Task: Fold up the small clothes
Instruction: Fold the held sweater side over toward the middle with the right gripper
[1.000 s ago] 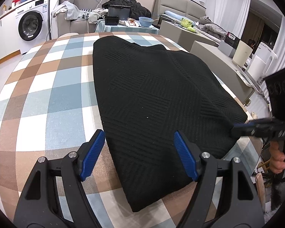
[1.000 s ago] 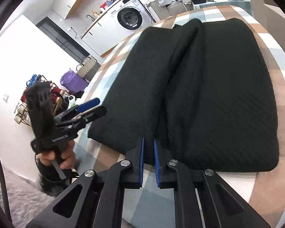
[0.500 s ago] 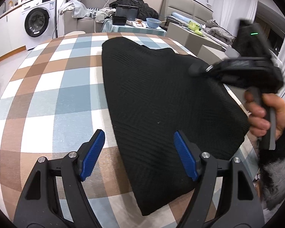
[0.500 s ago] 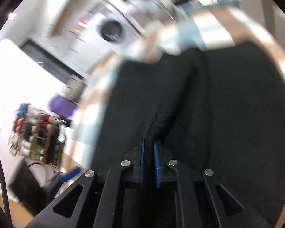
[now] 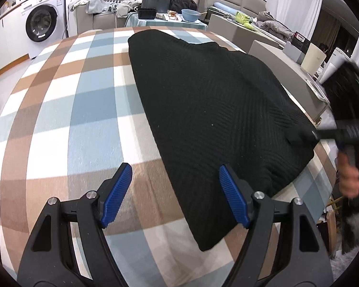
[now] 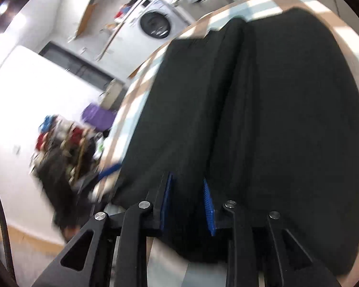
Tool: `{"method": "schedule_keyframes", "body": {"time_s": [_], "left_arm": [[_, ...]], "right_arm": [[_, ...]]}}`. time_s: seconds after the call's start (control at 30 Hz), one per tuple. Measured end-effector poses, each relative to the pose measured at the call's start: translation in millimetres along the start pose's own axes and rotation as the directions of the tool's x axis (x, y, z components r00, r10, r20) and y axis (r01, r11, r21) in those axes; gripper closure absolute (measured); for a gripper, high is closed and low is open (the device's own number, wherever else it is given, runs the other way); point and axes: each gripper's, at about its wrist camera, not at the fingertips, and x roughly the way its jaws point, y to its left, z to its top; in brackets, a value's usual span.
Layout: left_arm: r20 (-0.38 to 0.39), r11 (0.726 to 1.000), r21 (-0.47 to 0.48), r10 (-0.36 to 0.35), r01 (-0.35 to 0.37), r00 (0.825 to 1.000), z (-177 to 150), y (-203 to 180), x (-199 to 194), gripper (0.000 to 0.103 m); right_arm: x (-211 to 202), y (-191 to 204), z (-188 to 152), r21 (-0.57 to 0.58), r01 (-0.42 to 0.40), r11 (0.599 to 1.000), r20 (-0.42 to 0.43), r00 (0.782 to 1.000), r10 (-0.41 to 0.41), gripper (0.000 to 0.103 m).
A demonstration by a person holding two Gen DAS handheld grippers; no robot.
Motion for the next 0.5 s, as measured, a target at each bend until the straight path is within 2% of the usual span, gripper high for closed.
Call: {"method": "schedule_keyframes", "body": {"time_s": [0.03, 0.1, 0.13, 0.23, 0.3, 0.33, 0.4, 0.5], "left_arm": [[-0.001, 1.0, 0.001, -0.001, 0.001, 1.0, -1, 1, 0, 0.03], [-0.001, 1.0, 0.007, 0.002, -0.002, 1.0, -2, 0, -1, 0.03], [0.001, 1.0, 0.011, 0.003, -0.003, 1.0, -2, 0, -2, 0.03], [-0.002, 0.999, 0.037, 0.024, -0.024, 1.0, -4, -3, -3, 0.03], [-0.005, 0.998, 0.047, 0.035, -0.035, 0.999, -6, -4, -3, 0.029], [-0.007, 0.998, 0.049, 0.04, -0.039, 0.999, -7, -4, -4, 0.029], [-0.009, 0.998, 0.047, 0.04, -0.04, 0.999, -8, -3, -4, 0.029], [-0.009, 1.0, 0.015, 0.013, -0.013, 1.0, -8, -1, -8, 0.029]], "right_arm": [[-3, 4, -7, -0.032, 0.033, 0.999, 0.01, 0.999, -0.033, 0.077], [-7, 11, -15, -0.084, 0.07, 0.994, 0.027, 0.997, -0.068, 0.084], [-7, 14, -16, -0.105, 0.085, 0.991, 0.028, 0.996, -0.083, 0.095], [-27, 31, -16, -0.172, 0.072, 0.982, 0.114, 0.992, -0.053, 0.096], [-27, 34, -8, -0.169, 0.104, 0.98, 0.106, 0.991, -0.087, 0.096], [-21, 31, -8, -0.168, 0.166, 0.972, 0.078, 0.985, -0.155, 0.096], [-19, 21, -11, -0.142, 0.227, 0.964, 0.045, 0.974, -0.223, 0.096], [-26, 13, -5, -0.098, 0.185, 0.978, 0.069, 0.982, -0.179, 0.089]]}}
